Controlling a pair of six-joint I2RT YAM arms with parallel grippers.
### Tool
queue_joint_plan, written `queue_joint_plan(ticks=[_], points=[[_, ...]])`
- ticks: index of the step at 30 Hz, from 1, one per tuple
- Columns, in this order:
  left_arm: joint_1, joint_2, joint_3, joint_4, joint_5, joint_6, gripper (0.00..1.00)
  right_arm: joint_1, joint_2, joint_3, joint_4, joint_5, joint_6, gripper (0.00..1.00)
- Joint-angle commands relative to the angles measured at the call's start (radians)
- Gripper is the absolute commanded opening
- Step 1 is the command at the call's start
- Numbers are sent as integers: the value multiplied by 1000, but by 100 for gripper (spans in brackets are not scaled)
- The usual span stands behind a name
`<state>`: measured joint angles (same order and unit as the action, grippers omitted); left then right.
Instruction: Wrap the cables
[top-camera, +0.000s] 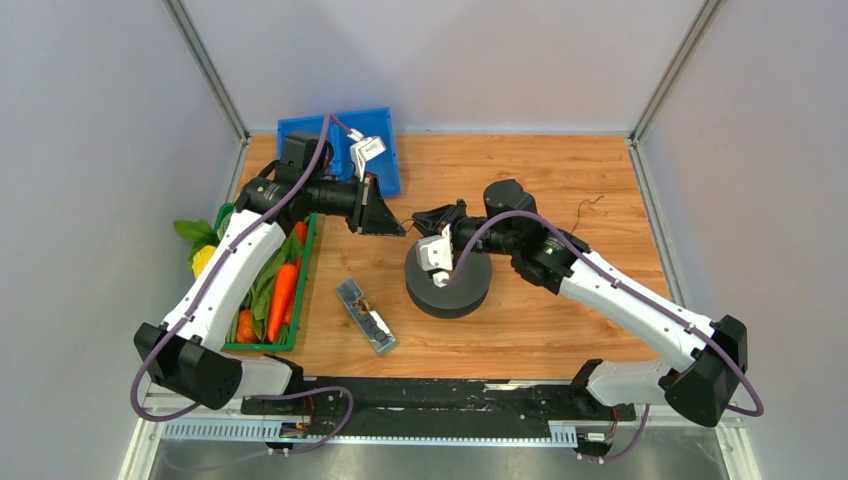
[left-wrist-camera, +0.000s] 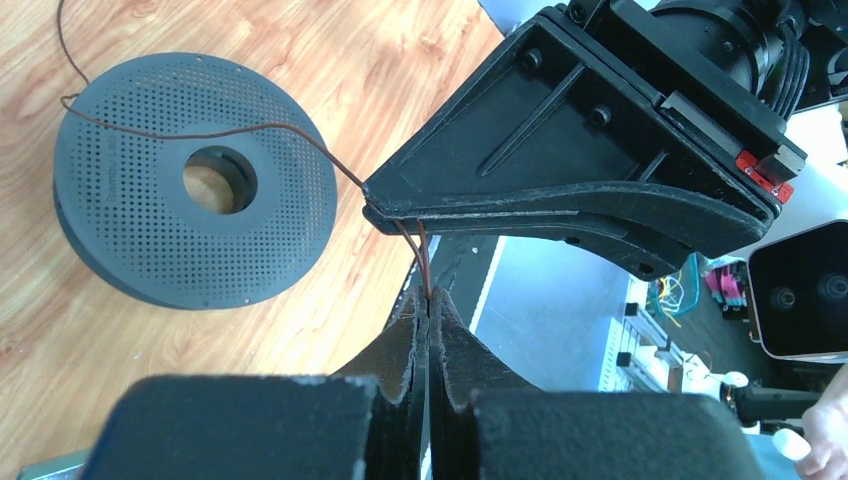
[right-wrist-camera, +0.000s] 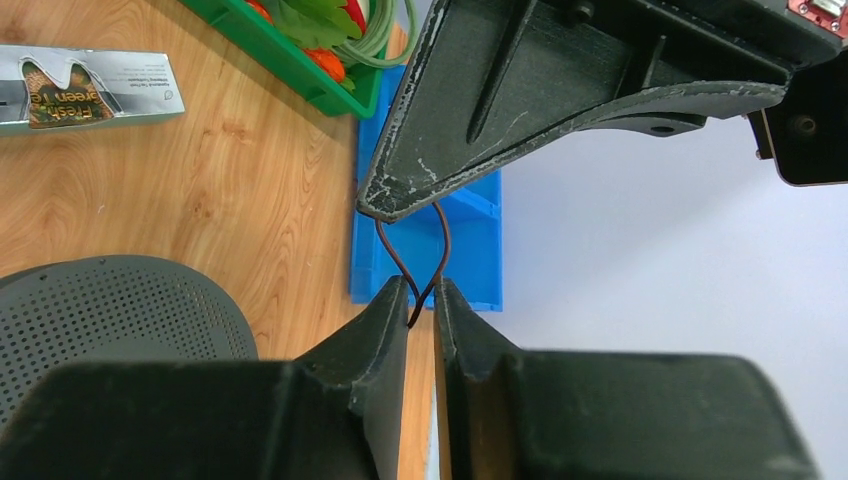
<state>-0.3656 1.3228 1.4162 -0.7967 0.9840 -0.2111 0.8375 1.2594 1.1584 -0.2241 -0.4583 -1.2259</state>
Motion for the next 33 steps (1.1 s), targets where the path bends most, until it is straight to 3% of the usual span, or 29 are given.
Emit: queue_joint_plan(ticks=[1,6,11,16,20,26,29,33], points=[[-4,1,21,-18,34,6,0,8,-9,4,6,3,-18,15],[-6,-4,20,-24,38,19,0,8,-8,7,17,24,-3,1],[-6,-11,36,-33,39,64,2,5,-12,9,28,62,49,0],[10,-46,136,-127,-94,298,38,-69,-32,17,-1,92,115,0],[25,-105,100,-78,-269,340,74,-191,-51,49,-18,107,229,0],[33,-143,-80,134,-474,191,77,-469,-71,106,-60,101,402,0],[37,-94,-125,172,-488,194,77,-636,-77,139,-106,43,497,0],[74,82,-99,109,-277,185,78,-826,-60,191,-217,-32,607,0]])
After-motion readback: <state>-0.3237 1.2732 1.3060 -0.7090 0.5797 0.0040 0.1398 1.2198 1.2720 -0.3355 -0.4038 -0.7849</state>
